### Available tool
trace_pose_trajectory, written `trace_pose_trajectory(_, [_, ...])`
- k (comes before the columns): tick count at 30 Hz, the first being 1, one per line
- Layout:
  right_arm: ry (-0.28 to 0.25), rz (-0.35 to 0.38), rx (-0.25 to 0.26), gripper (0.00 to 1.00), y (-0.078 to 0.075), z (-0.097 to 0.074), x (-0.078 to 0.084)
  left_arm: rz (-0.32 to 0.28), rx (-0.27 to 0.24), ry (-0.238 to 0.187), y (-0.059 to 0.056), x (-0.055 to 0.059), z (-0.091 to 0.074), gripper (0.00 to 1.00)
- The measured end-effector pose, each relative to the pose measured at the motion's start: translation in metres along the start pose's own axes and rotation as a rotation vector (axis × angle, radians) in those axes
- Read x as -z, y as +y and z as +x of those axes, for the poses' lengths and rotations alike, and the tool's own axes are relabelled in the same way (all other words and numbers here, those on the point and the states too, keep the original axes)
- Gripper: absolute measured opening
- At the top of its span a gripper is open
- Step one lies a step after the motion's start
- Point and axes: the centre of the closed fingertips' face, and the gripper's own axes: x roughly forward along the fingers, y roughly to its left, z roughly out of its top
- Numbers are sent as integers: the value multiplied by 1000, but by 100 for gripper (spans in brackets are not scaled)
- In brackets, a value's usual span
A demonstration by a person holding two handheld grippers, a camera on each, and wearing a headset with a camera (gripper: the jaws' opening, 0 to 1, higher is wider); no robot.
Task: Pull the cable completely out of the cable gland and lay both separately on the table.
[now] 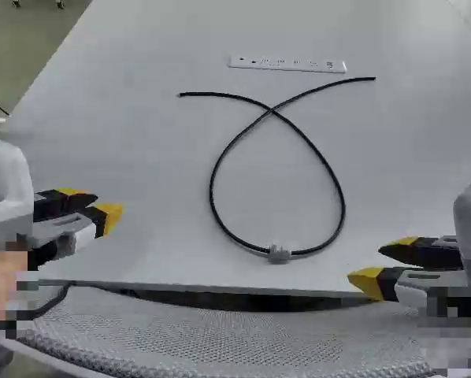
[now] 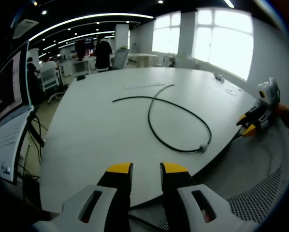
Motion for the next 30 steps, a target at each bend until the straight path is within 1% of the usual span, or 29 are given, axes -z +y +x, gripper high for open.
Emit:
trace_pose_trajectory(8, [5,-5,-10,37,0,1,1,-2,11,-6,-3,-1,-1,20])
trace_pose_trajectory(15, [8,-6,-14,36,0,1,2,-7,6,-31,-3,-4,-4,20])
trace_pose_trajectory(17, [8,-7,-17,35,-1,2,2,-4,8,-25,-3,-3,-3,20])
trace_pose_trajectory(20, [10,-10,-15,36,-2,2,2,-8,4,-32,-2,-4,-3,21])
trace_pose_trajectory(30, [7,-3,-12,36,-3,1,3,-3,2,-13,-1,-1,-2,20])
